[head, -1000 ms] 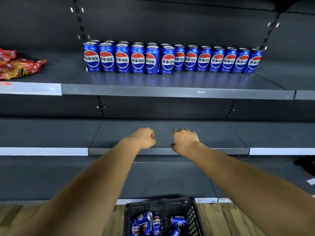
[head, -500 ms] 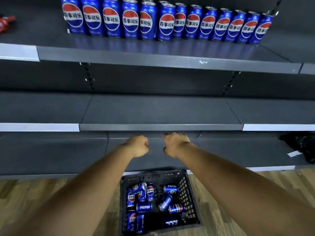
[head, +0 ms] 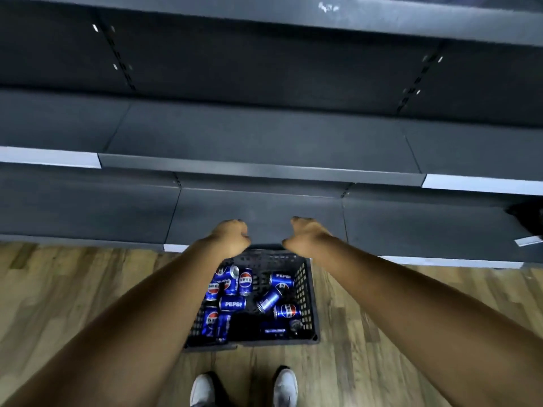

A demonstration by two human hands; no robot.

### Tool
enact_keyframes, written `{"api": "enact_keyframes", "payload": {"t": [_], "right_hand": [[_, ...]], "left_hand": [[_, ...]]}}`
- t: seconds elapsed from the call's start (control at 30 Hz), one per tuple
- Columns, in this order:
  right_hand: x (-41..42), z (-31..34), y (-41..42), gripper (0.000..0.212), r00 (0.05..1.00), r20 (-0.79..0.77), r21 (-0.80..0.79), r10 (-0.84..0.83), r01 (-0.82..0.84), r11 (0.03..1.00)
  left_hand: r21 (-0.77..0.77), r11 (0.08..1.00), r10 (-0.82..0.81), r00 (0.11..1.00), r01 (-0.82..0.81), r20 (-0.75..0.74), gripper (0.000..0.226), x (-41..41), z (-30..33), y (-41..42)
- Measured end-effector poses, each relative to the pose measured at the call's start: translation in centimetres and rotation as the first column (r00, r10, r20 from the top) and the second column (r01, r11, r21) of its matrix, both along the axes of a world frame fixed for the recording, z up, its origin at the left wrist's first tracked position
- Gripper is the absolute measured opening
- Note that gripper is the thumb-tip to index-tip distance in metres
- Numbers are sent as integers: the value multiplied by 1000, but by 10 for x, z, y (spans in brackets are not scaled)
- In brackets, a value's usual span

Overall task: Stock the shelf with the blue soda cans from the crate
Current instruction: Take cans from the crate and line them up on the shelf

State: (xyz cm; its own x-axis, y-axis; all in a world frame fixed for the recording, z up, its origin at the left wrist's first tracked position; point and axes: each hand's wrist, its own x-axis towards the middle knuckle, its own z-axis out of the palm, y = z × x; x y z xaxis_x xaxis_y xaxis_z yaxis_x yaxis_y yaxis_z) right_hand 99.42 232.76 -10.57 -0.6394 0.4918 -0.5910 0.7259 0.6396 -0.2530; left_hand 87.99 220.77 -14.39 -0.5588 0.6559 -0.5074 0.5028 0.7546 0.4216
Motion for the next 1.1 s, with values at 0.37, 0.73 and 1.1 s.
{"api": "enact_keyframes", "payload": {"t": [0.37, 0.73, 1.1], "right_hand": [[12, -105, 11, 18, 987, 24, -258, -157, 157, 953], [39, -346, -24, 22, 926, 107, -269, -361, 376, 886], [54, -551, -13, 32, 833, 183, -90, -523, 544, 835]], "left_hand": [[-81, 991, 108, 994, -107, 11, 31, 32, -86, 7], [-274, 927, 289, 953, -255, 90, 38, 44, -290, -27], [-203, 951, 256, 962, -233, 91, 54, 43, -503, -30]]}}
